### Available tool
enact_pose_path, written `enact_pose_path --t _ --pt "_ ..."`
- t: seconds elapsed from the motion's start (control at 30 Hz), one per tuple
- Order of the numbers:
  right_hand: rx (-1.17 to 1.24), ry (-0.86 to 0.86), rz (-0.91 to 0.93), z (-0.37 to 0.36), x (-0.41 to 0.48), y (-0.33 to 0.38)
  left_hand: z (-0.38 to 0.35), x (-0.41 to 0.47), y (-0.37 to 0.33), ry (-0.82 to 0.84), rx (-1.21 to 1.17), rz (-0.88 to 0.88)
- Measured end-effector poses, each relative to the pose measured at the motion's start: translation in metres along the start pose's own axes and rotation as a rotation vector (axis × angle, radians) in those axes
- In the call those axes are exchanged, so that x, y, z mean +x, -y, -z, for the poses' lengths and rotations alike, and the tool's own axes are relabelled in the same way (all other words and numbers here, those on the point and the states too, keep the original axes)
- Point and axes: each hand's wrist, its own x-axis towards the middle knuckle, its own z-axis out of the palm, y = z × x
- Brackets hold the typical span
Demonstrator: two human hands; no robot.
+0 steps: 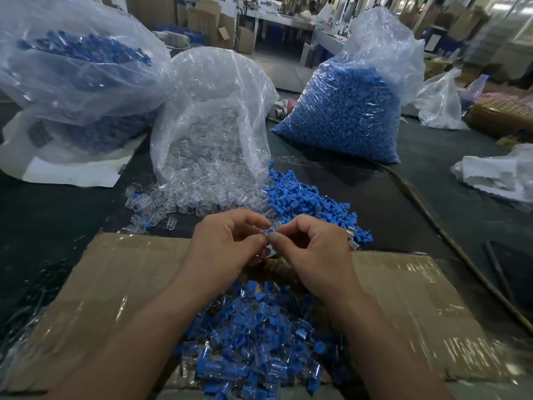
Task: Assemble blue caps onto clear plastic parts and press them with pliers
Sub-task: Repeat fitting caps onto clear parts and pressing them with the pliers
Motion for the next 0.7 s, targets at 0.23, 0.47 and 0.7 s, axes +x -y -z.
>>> enact_pose_path --t 0.23,0.47,0.7 --pt "0.198 0.079 -0.045 0.0064 0.0014 -0.0011 0.003 0.0012 -0.003 0.007 -0.061 0.007" --pt "0.424 0.182 0.013 0.0085 -0.0016 -0.0003 0.0047 0.0017 -0.0057 0.049 -0.184 0.072" --pt "0.359 0.139 0.08 0.0097 -0.0008 -0.0043 0.0066 0.0009 -0.0064 0.121 -0.263 0.133"
